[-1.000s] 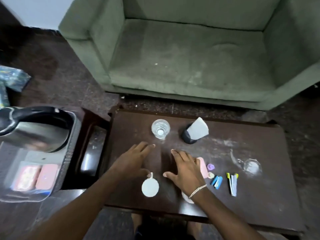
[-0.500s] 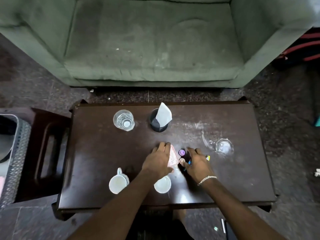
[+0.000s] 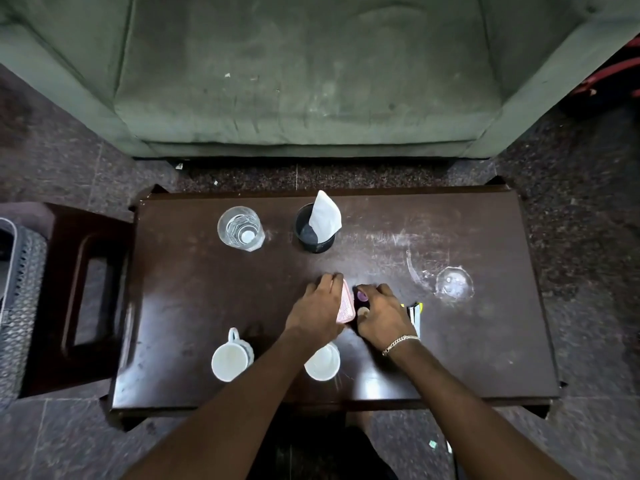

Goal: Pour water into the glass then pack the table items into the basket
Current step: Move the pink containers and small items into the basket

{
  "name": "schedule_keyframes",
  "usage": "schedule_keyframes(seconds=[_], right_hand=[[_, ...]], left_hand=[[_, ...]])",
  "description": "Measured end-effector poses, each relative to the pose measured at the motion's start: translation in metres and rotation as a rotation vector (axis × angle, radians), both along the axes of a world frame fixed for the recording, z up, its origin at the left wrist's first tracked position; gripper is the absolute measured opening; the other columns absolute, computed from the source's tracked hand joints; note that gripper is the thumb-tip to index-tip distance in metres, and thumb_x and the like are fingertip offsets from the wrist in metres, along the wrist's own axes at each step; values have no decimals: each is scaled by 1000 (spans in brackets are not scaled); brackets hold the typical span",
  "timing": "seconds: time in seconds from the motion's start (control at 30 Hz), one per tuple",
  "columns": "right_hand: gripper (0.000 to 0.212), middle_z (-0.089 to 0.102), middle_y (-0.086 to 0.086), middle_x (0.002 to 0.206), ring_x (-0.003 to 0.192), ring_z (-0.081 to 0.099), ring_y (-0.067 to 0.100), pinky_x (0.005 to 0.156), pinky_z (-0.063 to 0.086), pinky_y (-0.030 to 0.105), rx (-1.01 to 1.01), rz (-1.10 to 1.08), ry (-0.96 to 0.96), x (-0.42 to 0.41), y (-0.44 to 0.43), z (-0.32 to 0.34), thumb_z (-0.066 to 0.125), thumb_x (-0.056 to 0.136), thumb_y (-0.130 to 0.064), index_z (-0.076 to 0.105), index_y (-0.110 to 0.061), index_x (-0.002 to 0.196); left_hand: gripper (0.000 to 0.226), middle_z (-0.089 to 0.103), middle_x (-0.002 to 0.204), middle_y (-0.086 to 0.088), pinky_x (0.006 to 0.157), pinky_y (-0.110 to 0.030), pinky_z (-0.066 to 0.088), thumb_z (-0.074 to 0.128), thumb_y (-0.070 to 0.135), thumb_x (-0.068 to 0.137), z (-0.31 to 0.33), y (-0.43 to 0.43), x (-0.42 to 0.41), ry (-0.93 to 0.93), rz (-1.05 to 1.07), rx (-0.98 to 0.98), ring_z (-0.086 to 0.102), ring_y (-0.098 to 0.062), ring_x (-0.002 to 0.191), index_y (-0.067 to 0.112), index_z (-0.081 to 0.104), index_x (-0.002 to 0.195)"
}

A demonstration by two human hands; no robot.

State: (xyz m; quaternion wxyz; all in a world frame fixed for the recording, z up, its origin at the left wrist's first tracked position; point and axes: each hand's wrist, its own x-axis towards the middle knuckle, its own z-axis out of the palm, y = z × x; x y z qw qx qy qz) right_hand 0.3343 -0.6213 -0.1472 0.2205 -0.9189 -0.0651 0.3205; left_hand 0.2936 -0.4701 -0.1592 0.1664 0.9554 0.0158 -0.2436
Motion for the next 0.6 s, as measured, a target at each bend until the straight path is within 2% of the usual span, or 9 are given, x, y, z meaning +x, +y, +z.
schedule_keyframes(seconds=[0.1,0.27,0.43,0.6], right_hand=[[51,53,3,121,102,64,31,90,53,34,-18,20,7,2,0,-2,61,76,-14,60,-25,126],[36,57,9,114,92,65,37,82,55,38,-31,-8,-65,2,4,-8,65,79,-14,65,-20,114],[20,60,13,100,85,65,42,75,55,45,-39,-24,-154,2,9,-11,57,86,-8,66,-15,103],[19,66,12,103,91,65,39,80,54,43,6,-43,-162,6,20,-3,60,91,-13,70,-18,106]], left_hand=[[107,38,146,-6,97,-39,50,86,37,77,-1,7,0,1,3,-4,52,-30,119,11,22,158],[109,37,148,-8,105,-39,46,86,36,76,-3,17,1,5,-19,-12,51,-31,120,8,21,159],[107,38,148,-9,109,-37,41,85,36,77,-3,24,3,-34,-32,-33,50,-29,122,7,23,158],[105,36,152,-8,114,-37,39,83,35,79,1,41,-2,-93,-33,-75,47,-29,128,7,22,160]])
